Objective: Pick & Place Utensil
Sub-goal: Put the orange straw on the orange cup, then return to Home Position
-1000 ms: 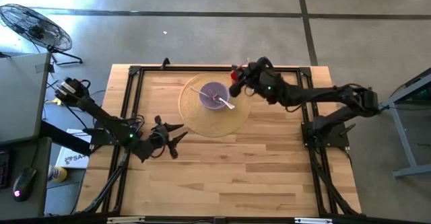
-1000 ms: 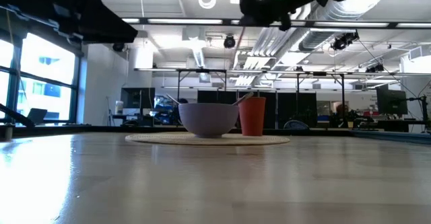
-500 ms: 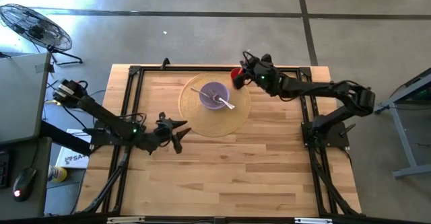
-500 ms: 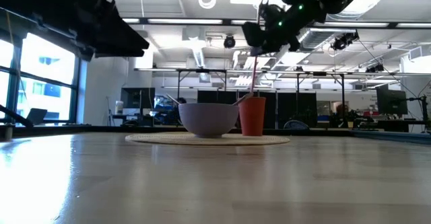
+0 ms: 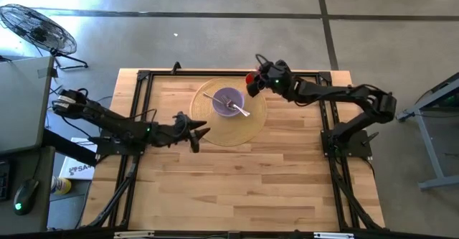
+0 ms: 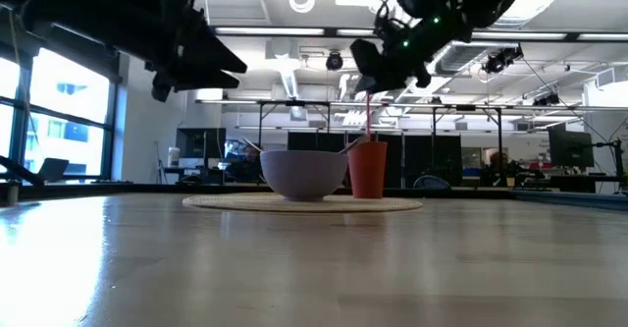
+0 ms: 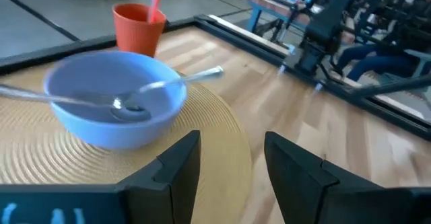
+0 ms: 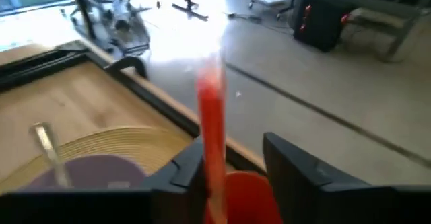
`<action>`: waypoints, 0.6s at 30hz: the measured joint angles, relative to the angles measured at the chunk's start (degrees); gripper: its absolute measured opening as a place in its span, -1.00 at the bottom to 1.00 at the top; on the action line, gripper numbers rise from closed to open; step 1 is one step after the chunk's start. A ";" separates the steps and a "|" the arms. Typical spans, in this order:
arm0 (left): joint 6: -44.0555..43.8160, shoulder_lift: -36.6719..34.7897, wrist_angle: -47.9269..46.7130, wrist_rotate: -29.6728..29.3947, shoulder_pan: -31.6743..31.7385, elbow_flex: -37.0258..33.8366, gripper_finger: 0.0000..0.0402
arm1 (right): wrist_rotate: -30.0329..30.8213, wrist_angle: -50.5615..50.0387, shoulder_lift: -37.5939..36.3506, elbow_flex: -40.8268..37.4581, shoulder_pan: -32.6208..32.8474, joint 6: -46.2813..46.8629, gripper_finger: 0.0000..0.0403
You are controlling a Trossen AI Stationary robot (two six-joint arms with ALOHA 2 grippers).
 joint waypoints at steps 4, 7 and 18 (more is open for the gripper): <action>1.55 -0.02 0.94 1.39 6.14 0.02 -0.19 | 1.98 -3.23 -3.55 0.00 -1.42 -1.92 -0.19; 6.32 -1.21 0.78 5.10 12.77 0.00 -0.19 | 2.03 -4.15 -7.54 0.00 -2.16 -3.74 -0.06; 17.69 -12.27 -1.34 29.22 33.07 0.02 -0.19 | 0.40 -8.29 -26.03 0.02 -2.04 -9.20 0.00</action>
